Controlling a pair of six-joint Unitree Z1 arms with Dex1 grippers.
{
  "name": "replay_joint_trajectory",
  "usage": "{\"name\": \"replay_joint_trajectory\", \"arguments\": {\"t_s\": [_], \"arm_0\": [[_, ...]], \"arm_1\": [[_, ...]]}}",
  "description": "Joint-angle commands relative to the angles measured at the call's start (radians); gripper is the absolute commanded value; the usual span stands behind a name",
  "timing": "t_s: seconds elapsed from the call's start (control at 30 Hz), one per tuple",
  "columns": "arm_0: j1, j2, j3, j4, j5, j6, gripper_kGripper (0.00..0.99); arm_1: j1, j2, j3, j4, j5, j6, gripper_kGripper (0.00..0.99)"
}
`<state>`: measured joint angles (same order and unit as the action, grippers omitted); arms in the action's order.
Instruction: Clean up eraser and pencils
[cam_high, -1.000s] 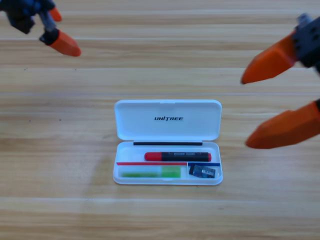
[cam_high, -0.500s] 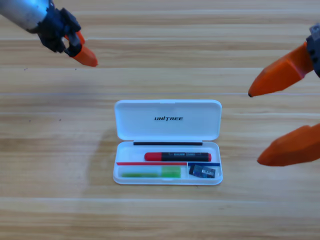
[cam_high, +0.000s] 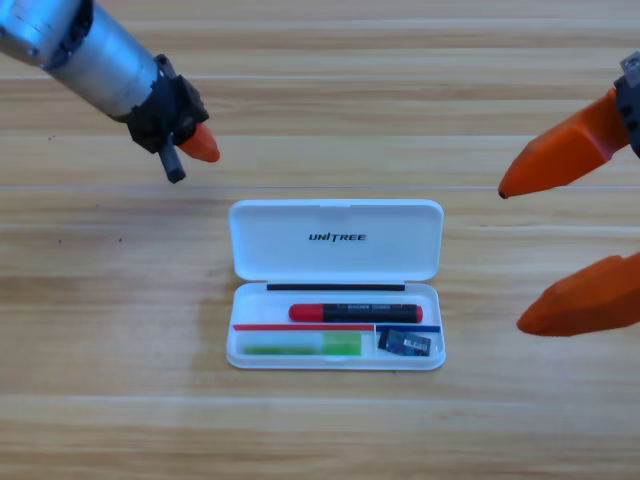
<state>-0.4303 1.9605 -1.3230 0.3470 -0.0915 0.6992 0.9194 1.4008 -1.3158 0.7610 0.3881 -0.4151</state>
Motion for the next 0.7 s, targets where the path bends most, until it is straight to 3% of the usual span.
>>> {"name": "replay_joint_trajectory", "arguments": {"t_s": [0.03,0.7], "arm_0": [[-0.047,0.055,0.048,-0.04,0.053,-0.024,0.0],[-0.15,0.083,0.051,-0.009,0.002,0.017,0.0]], "arm_1": [[-0.025,-0.046,0.036,-0.026,0.017,-0.002,0.945],[-0.025,-0.039,0.032,-0.028,0.018,-0.001,0.945]]}}
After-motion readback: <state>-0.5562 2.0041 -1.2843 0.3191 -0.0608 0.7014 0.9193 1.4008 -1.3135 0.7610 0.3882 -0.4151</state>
